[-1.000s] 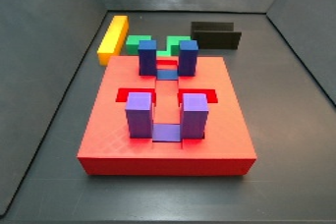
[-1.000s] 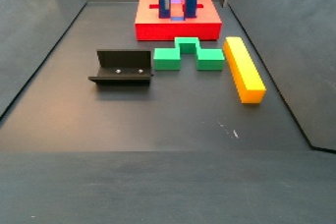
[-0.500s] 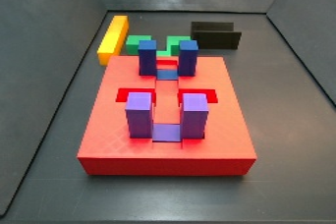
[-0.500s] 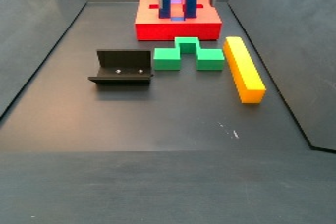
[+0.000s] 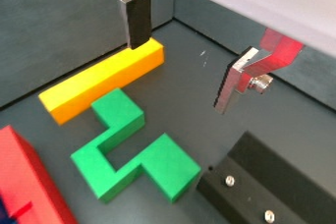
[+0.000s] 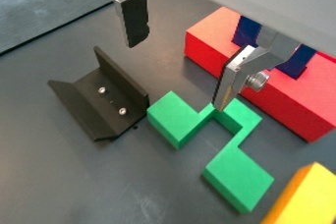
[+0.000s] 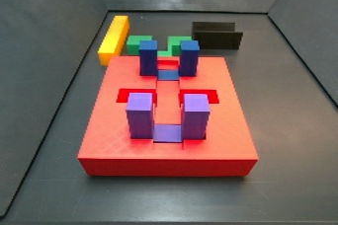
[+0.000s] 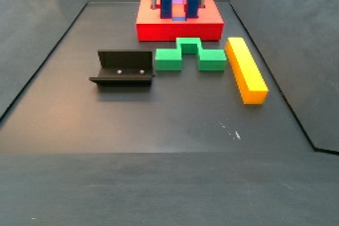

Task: Pick up the yellow object. Move up. Move to above the board. Insert the yellow object.
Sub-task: Pick up the yellow object.

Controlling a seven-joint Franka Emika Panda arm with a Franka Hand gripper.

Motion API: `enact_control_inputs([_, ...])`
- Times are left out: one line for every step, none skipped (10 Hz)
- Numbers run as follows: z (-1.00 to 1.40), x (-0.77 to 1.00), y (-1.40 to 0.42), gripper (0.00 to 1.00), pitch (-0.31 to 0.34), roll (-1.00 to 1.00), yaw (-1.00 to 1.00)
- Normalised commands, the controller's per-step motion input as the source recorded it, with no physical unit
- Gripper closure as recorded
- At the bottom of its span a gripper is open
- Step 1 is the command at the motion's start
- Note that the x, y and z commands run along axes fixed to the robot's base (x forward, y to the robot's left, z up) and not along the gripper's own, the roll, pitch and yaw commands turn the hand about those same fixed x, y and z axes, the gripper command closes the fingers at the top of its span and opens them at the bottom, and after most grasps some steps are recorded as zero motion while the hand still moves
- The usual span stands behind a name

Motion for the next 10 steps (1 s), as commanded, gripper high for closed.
enact_control_inputs([-0.18,0.17,-0.3,0.0,0.01,0.11,0.02])
enact_control_inputs([-0.21,0.13,-0.26,0.0,0.0,0.11,0.0])
enact_control_inputs([-0.18,0.01,-0.21,0.0,0.0,0.1,0.0])
enact_control_inputs([-0.27,0.01,-0.07,0.0,-0.004,0.05,0.0])
enact_control_inputs([-0.33,0.09,-0.06,0.0,-0.033,0.04,0.0])
enact_control_inputs([-0.36,0.15,-0.2,0.0,-0.044,0.07,0.0])
enact_control_inputs([-0.31,0.16,-0.4,0.0,-0.01,0.13,0.03])
enact_control_inputs([-0.22,0.22,-0.58,0.0,0.01,0.19,0.05])
enact_control_inputs([-0.16,0.09,-0.48,0.0,0.0,0.16,0.03])
enact_control_inputs([-0.11,0.0,-0.34,0.0,0.0,0.12,0.0])
